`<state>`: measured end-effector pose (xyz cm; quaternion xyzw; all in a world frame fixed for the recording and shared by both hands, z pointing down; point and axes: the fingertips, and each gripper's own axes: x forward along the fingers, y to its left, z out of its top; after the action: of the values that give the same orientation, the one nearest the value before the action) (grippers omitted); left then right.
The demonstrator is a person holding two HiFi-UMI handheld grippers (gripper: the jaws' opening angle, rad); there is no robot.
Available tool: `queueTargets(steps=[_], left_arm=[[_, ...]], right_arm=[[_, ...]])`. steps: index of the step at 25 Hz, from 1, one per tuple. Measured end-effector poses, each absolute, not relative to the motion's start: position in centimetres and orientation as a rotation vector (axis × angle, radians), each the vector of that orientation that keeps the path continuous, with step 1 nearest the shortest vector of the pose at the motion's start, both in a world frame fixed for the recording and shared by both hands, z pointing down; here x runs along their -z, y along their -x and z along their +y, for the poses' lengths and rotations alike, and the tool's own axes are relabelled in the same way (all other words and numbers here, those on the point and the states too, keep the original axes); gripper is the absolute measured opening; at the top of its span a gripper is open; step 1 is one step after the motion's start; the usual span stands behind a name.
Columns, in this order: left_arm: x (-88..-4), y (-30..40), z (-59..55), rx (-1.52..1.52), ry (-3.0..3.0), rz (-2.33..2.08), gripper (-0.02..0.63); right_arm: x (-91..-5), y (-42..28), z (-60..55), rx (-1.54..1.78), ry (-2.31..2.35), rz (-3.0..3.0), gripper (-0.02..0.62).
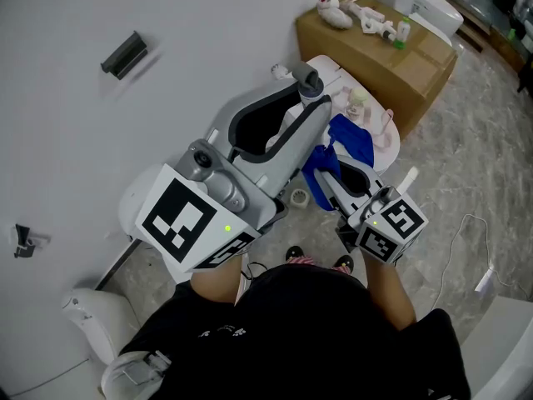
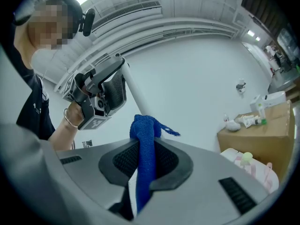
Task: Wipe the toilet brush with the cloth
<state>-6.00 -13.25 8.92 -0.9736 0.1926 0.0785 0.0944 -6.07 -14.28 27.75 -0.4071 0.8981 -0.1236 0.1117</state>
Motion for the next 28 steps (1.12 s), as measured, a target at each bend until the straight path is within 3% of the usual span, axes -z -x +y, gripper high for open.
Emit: queueTargets(steps=[28], left_arm=[[-7.9, 5.8, -12.4, -0.225, 2.876, 0.545, 0.089]], right_arm=[[-34.9, 4.4, -15.3, 0.572, 1.344, 2.635, 0.064]])
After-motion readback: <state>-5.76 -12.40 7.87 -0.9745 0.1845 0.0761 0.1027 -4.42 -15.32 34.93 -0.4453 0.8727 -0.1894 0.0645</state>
